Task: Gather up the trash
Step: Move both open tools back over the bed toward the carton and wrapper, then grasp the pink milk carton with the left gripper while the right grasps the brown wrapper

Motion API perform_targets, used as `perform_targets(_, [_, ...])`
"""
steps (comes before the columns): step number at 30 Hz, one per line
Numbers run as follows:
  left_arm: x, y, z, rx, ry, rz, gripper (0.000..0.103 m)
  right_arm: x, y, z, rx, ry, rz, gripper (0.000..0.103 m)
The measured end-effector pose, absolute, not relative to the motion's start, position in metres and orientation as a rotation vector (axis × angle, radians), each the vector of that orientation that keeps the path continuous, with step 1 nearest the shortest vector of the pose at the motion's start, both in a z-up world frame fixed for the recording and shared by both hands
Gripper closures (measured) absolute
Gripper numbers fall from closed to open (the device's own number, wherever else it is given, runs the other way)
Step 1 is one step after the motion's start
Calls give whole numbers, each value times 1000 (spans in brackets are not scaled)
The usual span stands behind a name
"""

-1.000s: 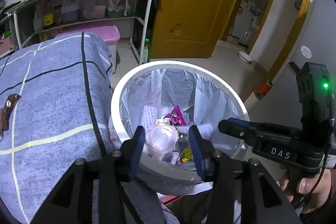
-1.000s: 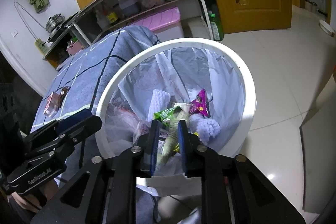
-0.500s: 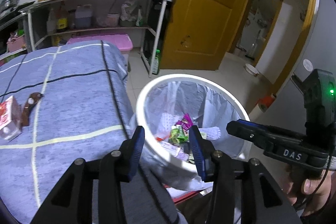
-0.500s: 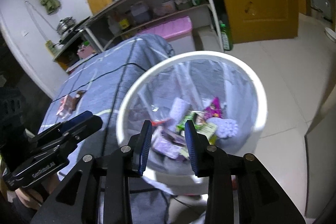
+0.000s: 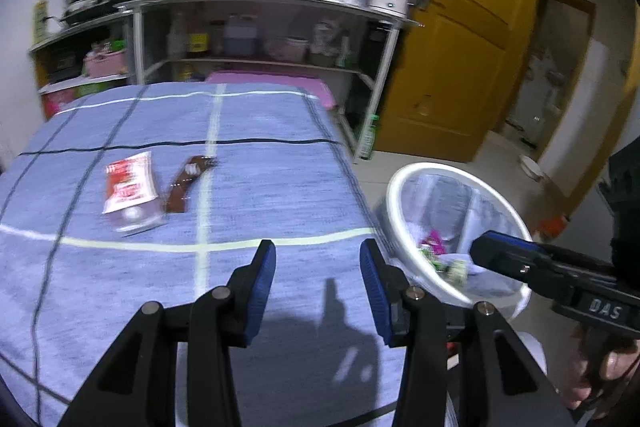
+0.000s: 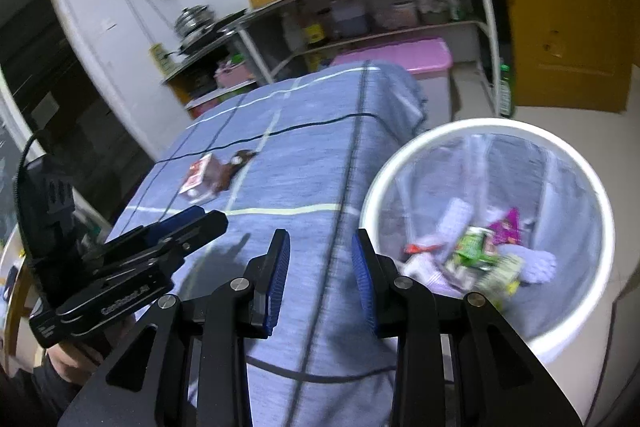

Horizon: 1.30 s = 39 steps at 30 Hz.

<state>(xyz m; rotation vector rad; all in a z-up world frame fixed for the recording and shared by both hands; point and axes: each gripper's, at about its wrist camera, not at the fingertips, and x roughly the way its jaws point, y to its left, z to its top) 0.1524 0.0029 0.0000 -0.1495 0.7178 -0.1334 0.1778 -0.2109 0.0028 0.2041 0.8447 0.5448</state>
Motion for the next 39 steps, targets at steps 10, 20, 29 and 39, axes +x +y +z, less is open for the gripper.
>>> perform_targets(10, [153,60,1,-184,695,3,52,193,-148,8,141,852,631,70])
perform_targets(20, [177,104,-13,-237,709,81,41,216,-106,1,117,886,658,70])
perform_targets(29, [212,116,-29,-275,747,121,37,234,-95,-7,123,906,656,70])
perform_targets(39, [230,123,-48,-276,806,190,38,249,-83,-13,118,925,650,70])
